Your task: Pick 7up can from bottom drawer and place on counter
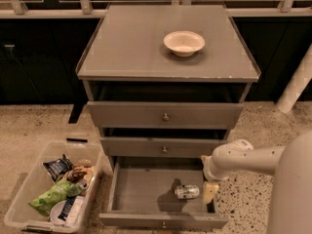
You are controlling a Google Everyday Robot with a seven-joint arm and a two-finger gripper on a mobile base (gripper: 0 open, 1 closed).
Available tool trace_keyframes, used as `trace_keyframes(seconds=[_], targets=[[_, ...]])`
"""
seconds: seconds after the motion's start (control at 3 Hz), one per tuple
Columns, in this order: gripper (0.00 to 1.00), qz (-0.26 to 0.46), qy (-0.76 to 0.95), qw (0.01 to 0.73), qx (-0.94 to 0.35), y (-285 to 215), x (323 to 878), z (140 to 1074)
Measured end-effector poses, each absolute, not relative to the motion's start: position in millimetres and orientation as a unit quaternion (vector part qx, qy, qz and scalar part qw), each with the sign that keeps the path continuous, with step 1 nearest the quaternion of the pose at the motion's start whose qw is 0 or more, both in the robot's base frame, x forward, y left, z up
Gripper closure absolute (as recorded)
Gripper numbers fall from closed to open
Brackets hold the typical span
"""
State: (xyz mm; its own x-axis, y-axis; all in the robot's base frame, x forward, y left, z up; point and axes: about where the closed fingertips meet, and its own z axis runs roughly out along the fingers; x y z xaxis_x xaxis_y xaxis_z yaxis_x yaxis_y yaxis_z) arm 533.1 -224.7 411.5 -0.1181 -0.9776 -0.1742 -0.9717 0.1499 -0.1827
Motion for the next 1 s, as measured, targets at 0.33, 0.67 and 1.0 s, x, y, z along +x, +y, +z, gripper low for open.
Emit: trace_keyframes(seconds=[0.33,0.67,1.0], targets=[[0.00,0.044,0.727,0.105,-0.677,-198.0,549.4,352.5],[0.00,0.076,0.699,0.104,-0.703,-165.0,589.8,293.1],[0.00,0.076,0.699,0.104,-0.703,-164.9,589.7,293.7]])
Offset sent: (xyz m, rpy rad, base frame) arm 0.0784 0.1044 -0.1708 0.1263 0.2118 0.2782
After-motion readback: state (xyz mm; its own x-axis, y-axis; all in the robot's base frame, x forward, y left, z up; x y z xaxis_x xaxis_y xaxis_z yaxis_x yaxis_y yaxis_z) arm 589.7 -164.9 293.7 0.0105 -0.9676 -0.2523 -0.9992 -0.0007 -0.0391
